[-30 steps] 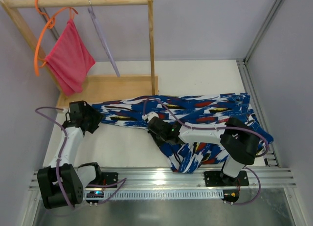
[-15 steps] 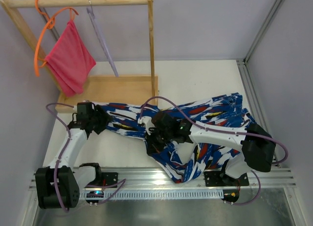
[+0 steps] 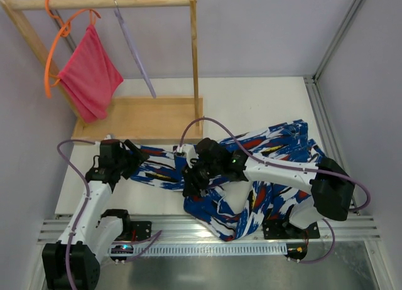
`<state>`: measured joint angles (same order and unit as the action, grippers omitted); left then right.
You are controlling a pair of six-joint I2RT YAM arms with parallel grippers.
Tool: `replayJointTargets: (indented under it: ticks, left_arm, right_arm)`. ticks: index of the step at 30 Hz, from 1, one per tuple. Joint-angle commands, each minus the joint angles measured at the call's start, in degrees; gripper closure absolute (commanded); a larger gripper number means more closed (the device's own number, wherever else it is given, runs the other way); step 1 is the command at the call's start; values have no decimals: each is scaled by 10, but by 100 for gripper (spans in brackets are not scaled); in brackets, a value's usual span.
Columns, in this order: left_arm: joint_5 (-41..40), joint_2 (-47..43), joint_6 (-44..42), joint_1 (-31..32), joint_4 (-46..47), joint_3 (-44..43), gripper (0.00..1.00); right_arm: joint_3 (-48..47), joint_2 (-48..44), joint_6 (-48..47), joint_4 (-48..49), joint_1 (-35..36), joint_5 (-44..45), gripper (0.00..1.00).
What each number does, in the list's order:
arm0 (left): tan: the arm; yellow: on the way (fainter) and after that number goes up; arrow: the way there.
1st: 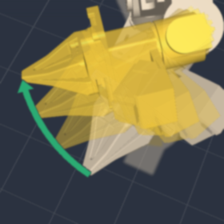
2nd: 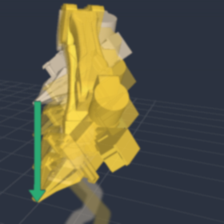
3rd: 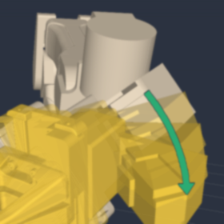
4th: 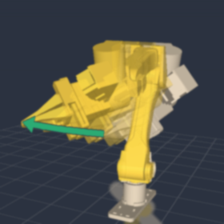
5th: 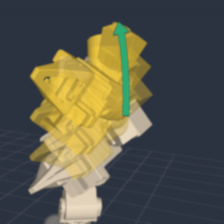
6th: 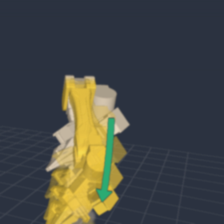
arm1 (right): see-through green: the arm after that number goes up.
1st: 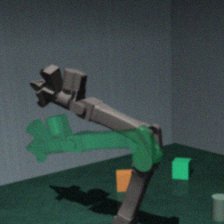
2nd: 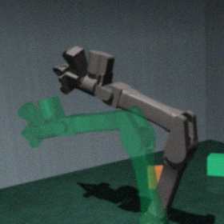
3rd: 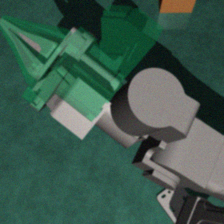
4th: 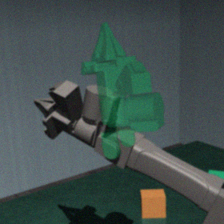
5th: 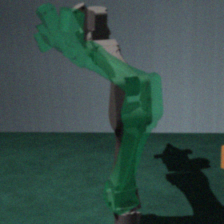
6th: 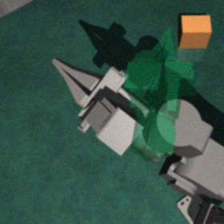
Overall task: Place the trousers on the hanger
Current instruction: Fold the trousers
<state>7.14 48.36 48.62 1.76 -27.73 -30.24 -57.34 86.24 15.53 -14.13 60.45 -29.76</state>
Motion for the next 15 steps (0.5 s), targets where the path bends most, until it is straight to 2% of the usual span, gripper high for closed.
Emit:
replayJointTargets:
  ticks: [1,2,4,7,9,10,15]
  left_arm:
    - [-41,8,20,2,-11,-10,26]
    - [-56,12,24,2,-8,-10,26]
    - [-91,28,39,1,-14,-14,28]
    - [-228,66,71,-1,-59,-51,25]
    - [-298,86,76,-14,-89,-78,22]
    - [-306,104,87,-15,-94,-83,22]
    - [-288,156,126,-120,-96,-90,22]
  right_arm:
    - [-29,-33,21,8,-50,139,57]
    - [-30,-39,30,0,-63,173,52]
    - [-30,-45,37,6,-101,229,48]
    - [-40,-14,35,26,-128,251,42]
    - [-76,16,-3,17,-129,257,39]
    - [-110,50,-18,3,-131,255,38]
    - [-180,126,-110,-14,-153,196,36]
